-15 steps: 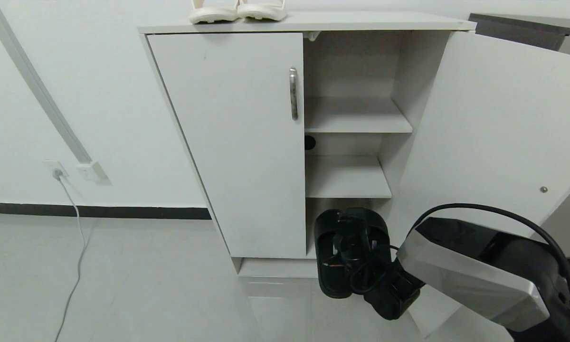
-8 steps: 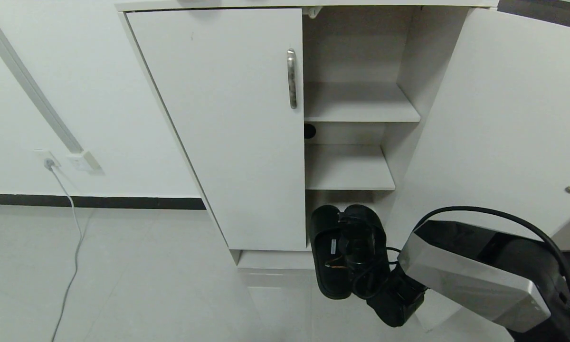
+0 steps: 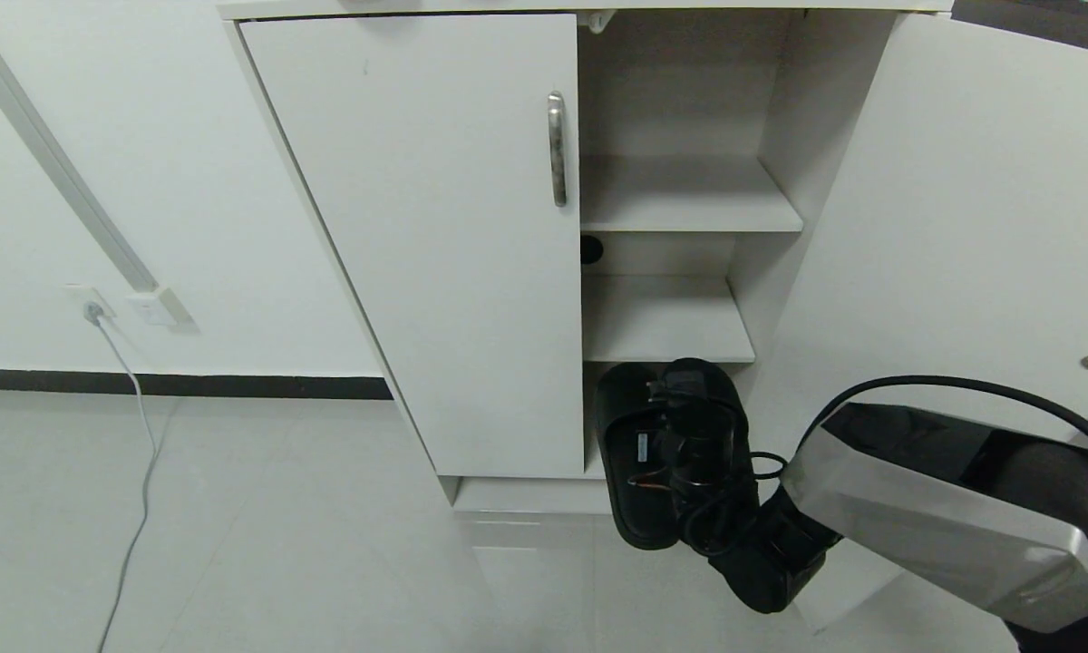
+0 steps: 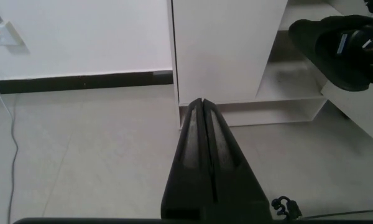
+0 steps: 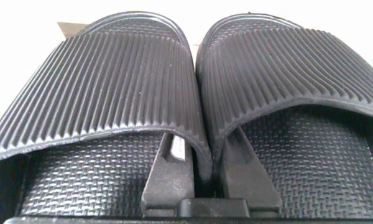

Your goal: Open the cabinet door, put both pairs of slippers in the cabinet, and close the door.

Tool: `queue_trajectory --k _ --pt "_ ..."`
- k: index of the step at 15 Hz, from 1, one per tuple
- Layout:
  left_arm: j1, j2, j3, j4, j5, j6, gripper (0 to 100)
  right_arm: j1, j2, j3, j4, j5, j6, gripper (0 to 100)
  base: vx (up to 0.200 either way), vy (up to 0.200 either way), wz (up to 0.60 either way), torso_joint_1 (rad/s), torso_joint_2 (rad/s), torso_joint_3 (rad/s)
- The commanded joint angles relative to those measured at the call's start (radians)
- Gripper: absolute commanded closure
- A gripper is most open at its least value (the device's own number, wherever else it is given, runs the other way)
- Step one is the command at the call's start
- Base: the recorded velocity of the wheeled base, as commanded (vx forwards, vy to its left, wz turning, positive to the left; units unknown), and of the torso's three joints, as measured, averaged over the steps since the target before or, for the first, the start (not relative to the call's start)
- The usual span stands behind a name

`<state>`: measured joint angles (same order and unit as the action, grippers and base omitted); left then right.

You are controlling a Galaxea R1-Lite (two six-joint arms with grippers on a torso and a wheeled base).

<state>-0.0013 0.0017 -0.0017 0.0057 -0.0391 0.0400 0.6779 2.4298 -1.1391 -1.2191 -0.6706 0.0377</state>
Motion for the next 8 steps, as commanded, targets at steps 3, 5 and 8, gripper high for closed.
queue_trajectory --k 3,5,8 --pt "0.0 0.0 0.0 -0.001 0.001 -0.002 100 -0.001 -0.037 -0.001 0.05 -0.017 0.002 100 0.0 0.0 0.0 0.0 0.0 0.0" --pt "0.0 0.0 0.0 0.0 0.001 -0.003 100 -0.001 -0.044 -0.001 0.095 -0.018 0.019 100 0.0 0.0 0.0 0.0 0.0 0.0" --pt "0.0 0.0 0.0 -0.001 0.001 -0.002 100 0.006 -0.112 -0.016 0.282 -0.017 0.093 100 0.0 0.0 0.0 0.0 0.0 0.0"
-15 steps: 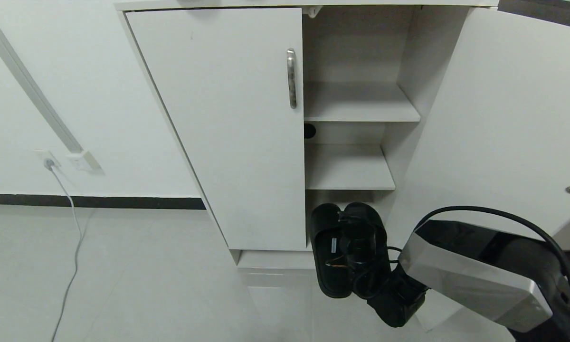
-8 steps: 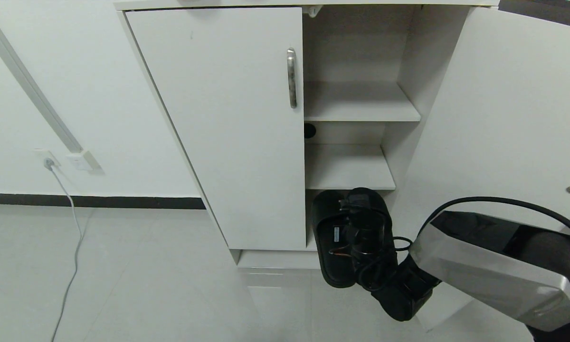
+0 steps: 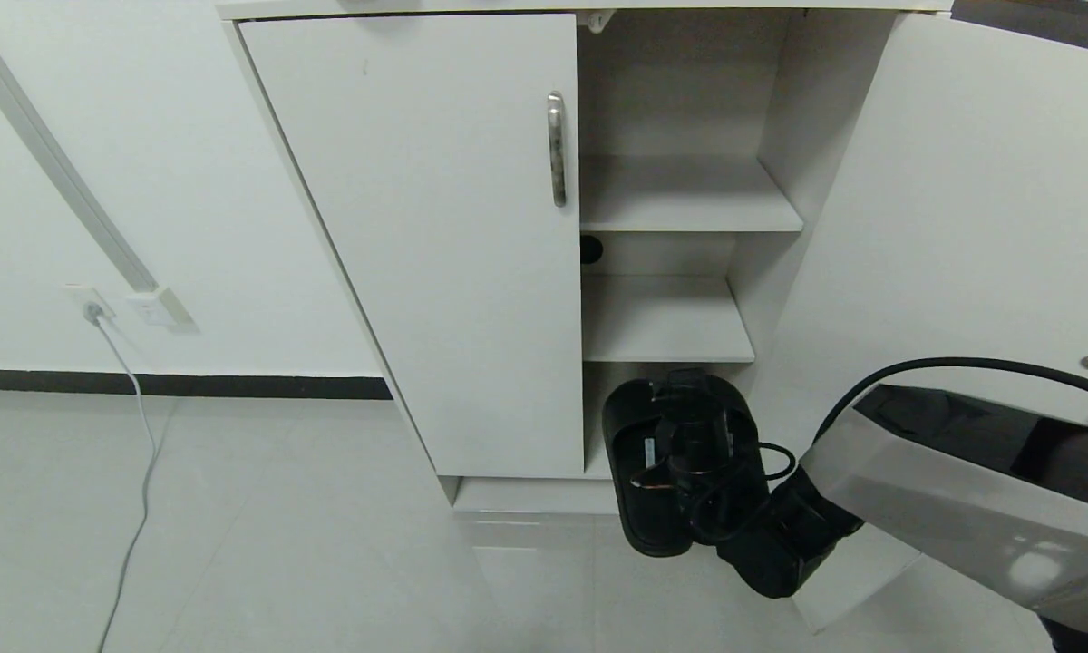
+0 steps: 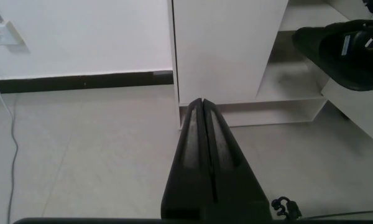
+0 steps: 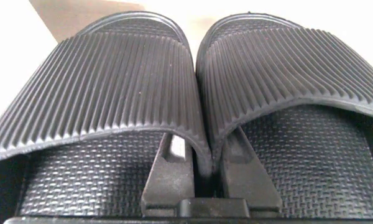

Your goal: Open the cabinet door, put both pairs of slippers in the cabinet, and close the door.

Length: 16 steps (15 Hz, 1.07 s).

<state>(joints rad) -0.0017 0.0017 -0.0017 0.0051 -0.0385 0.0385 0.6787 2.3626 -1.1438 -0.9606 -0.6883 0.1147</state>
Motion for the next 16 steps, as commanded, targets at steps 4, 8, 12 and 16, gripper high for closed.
queue_trajectory --k 4,8,12,16 --pt "0.0 0.0 0.0 -0.001 0.002 0.0 100 0.038 -0.071 -0.083 0.23 0.001 0.146 100 0.0 -0.1 0.0 0.001 0.0 0.002" --pt "0.0 0.0 0.0 0.001 0.002 -0.005 100 0.038 -0.071 -0.088 0.234 -0.002 0.16 100 0.0 0.0 0.0 0.0 0.0 0.0" --pt "0.0 0.0 0.0 -0.001 0.002 -0.005 100 0.048 -0.062 -0.077 0.226 -0.002 0.154 100 0.0 0.0 0.0 0.0 0.0 0.0" --pt "0.0 0.0 0.0 -0.001 0.002 -0.006 100 0.016 -0.019 -0.082 0.165 -0.002 0.143 100 0.0 0.0 0.0 0.0 0.0 0.0"
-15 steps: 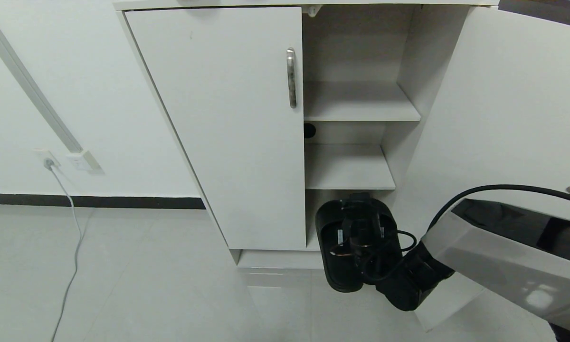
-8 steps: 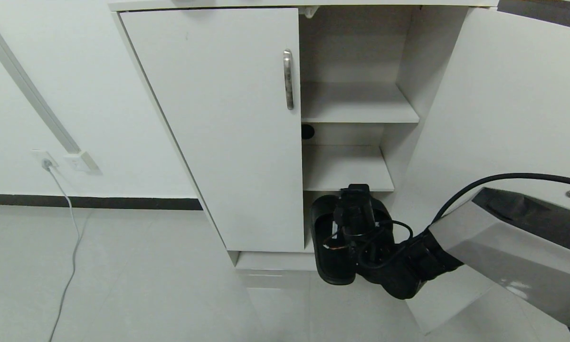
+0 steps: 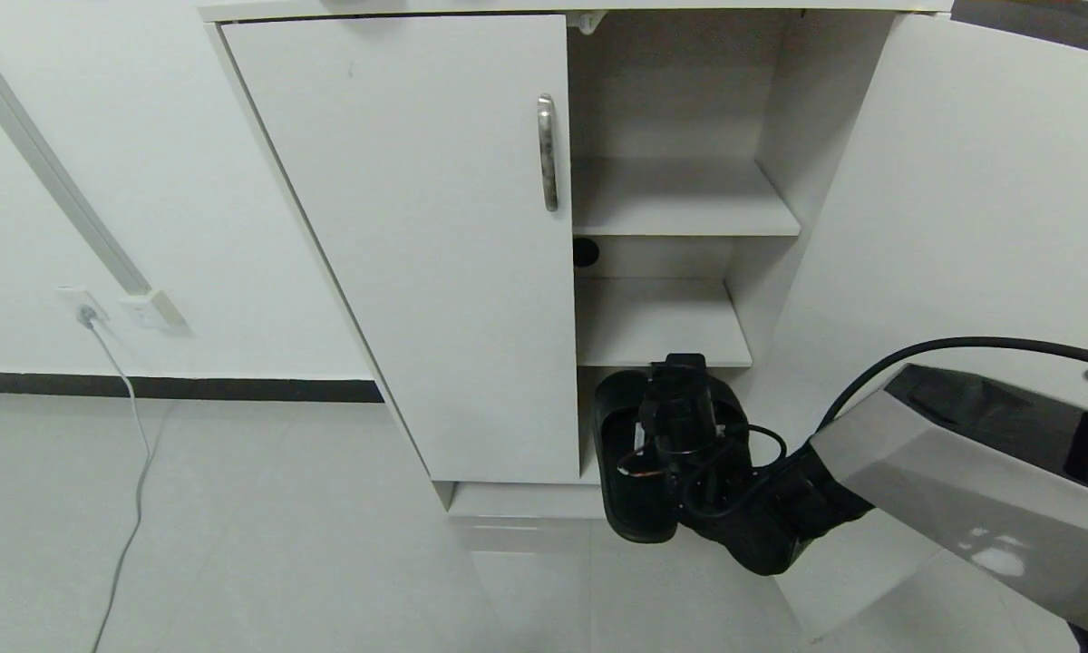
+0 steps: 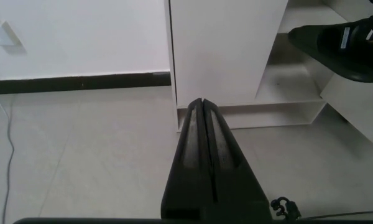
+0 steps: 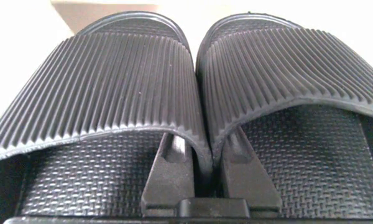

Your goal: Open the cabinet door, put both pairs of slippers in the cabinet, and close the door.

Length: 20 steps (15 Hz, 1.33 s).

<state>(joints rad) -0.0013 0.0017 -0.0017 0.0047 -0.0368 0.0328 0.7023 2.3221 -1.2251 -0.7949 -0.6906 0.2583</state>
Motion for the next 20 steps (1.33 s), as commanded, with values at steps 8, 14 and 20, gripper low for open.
queue_trajectory --k 8,14,20 --pt "0.0 0.0 0.0 0.001 0.0 0.001 100 -0.046 0.052 0.001 -0.119 0.0 -0.06 100 0.1 0.0 0.0 -0.001 0.0 0.001" --pt "0.0 0.0 0.0 0.001 0.0 0.001 100 -0.041 0.051 0.006 -0.119 0.003 -0.06 100 0.2 0.0 0.0 0.002 0.0 0.001" --pt "0.0 0.0 0.0 0.0 0.0 -0.001 100 -0.024 0.091 0.012 -0.184 0.014 -0.063 100 0.033 0.0 0.0 0.0 0.0 0.0"
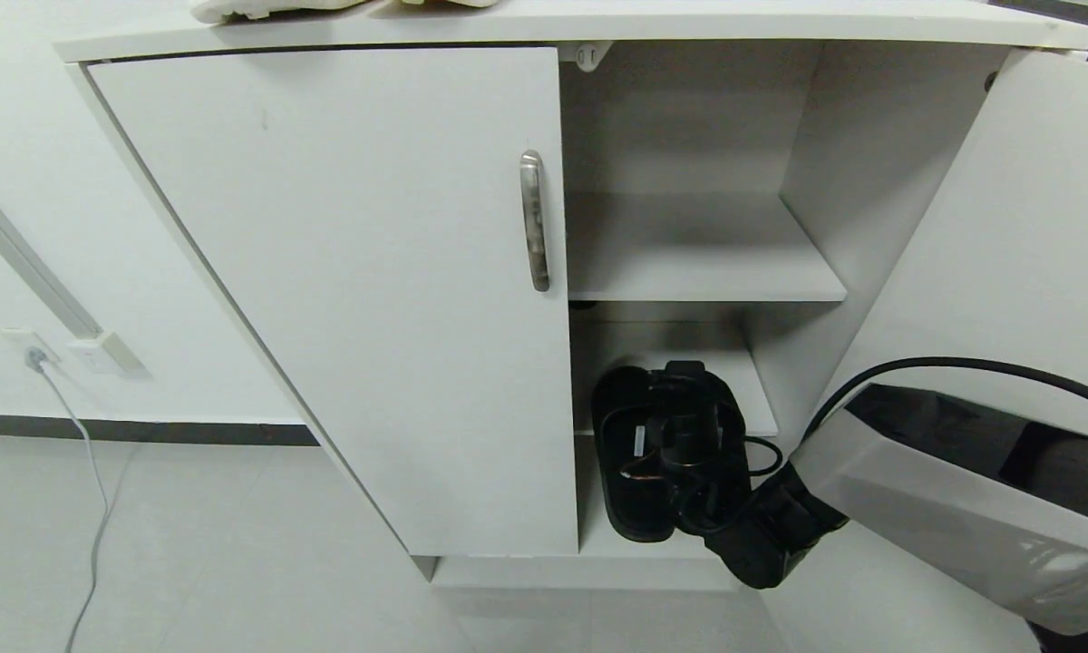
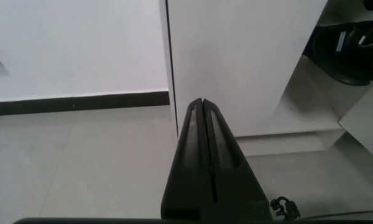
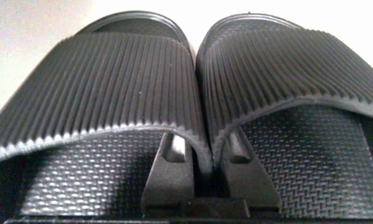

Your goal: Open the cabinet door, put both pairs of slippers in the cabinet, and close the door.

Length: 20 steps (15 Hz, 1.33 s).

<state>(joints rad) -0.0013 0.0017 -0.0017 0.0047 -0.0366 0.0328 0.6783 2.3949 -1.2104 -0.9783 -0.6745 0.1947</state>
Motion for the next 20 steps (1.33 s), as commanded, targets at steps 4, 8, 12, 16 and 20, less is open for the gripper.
queue_trajectory --k 4,8,12,16,20 --pt "0.0 0.0 0.0 0.0 0.0 -0.001 100 -0.022 0.046 -0.098 0.056 0.058 -0.02 100 0.0 0.0 0.0 0.0 0.0 0.0" --pt "0.0 0.0 0.0 0.0 0.0 -0.001 100 -0.052 0.102 -0.297 0.193 0.058 -0.024 100 0.0 0.0 0.0 0.0 0.0 0.0" --pt "0.0 0.0 0.0 0.0 0.001 -0.002 100 -0.08 0.159 -0.451 0.27 0.05 -0.024 100 0.0 0.0 0.0 0.0 0.0 0.0" --pt "0.0 0.0 0.0 0.0 0.001 -0.002 100 -0.097 0.159 -0.508 0.291 0.055 -0.067 100 0.0 0.0 0.0 0.0 0.0 0.0" --pt "0.0 0.0 0.0 0.0 0.001 -0.004 100 -0.115 0.161 -0.541 0.3 0.061 -0.083 100 0.0 0.0 0.0 0.0 0.0 0.0"
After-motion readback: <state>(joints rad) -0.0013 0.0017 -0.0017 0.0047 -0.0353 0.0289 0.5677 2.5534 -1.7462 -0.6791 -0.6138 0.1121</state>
